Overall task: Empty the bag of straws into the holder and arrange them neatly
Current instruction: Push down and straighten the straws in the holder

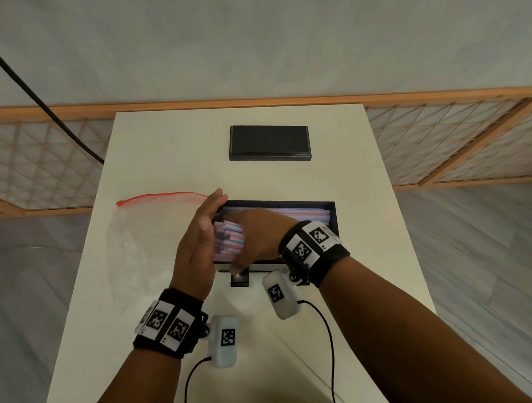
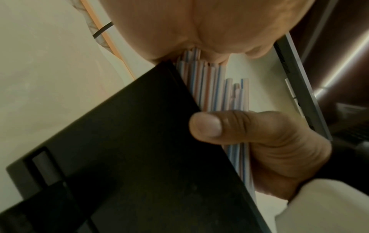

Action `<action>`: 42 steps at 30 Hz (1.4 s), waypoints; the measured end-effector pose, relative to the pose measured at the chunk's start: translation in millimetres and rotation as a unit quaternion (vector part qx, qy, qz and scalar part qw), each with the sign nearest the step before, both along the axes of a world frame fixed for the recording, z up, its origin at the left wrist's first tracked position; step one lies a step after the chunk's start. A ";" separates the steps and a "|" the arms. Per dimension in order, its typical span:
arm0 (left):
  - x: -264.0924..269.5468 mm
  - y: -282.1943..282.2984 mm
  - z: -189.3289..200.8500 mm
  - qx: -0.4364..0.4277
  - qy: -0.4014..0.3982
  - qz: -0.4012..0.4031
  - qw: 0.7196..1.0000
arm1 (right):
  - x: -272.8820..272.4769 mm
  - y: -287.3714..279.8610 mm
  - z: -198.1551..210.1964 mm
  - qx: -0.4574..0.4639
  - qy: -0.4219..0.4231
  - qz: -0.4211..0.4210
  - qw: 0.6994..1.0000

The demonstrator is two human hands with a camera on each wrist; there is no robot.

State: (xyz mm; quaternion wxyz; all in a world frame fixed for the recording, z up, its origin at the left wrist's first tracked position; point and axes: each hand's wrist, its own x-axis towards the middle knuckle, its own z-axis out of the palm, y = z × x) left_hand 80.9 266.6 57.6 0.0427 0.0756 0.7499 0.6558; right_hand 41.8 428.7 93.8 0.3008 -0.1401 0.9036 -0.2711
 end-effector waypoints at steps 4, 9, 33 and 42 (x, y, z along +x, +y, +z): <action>1.2 -4.9 -3.6 0.020 -0.032 -0.017 0.999 | 4.1 -5.9 6.5 0.043 0.041 0.000 0.998; 2.4 -8.9 -8.0 0.057 -0.063 -0.044 0.995 | 17.3 -12.3 17.0 0.115 0.136 0.007 0.984; 7.5 -0.1 -9.0 0.053 -0.065 -0.007 0.996 | 5.4 -0.4 10.7 0.031 0.063 -0.031 0.997; 12.5 4.4 -8.1 0.087 -0.065 -0.002 0.994 | 20.0 -25.4 -9.1 0.043 0.123 -0.046 0.990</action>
